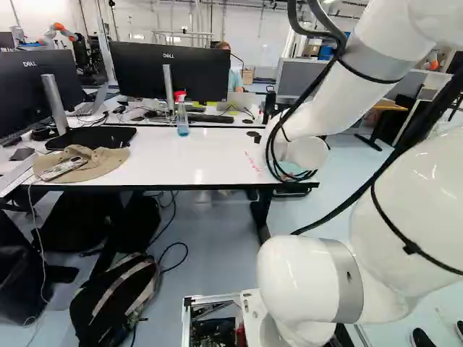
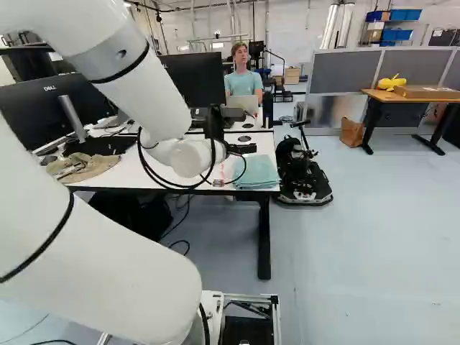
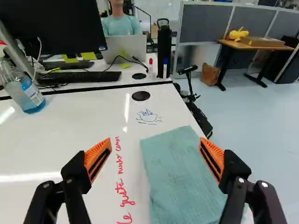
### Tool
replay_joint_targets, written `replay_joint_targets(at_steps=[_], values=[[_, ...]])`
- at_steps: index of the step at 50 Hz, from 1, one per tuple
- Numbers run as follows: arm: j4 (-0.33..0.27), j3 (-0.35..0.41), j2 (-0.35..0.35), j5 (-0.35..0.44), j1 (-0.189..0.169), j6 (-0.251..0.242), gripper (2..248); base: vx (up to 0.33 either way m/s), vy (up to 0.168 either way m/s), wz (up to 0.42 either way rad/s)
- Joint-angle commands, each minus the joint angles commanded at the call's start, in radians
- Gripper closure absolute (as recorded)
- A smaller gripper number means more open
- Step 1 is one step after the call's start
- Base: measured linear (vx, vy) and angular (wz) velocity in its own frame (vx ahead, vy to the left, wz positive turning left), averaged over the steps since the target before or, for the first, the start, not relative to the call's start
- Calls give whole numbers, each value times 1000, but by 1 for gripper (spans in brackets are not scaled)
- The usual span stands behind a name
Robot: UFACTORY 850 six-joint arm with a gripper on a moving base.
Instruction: Clean the table with the green towel
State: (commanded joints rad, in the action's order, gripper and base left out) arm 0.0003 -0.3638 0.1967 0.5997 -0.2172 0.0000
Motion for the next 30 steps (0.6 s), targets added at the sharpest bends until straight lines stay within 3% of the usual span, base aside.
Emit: replay_joint_targets(at_steps=[30], values=[[0,-142,-74,-314,-79,0,3,0,0,0]])
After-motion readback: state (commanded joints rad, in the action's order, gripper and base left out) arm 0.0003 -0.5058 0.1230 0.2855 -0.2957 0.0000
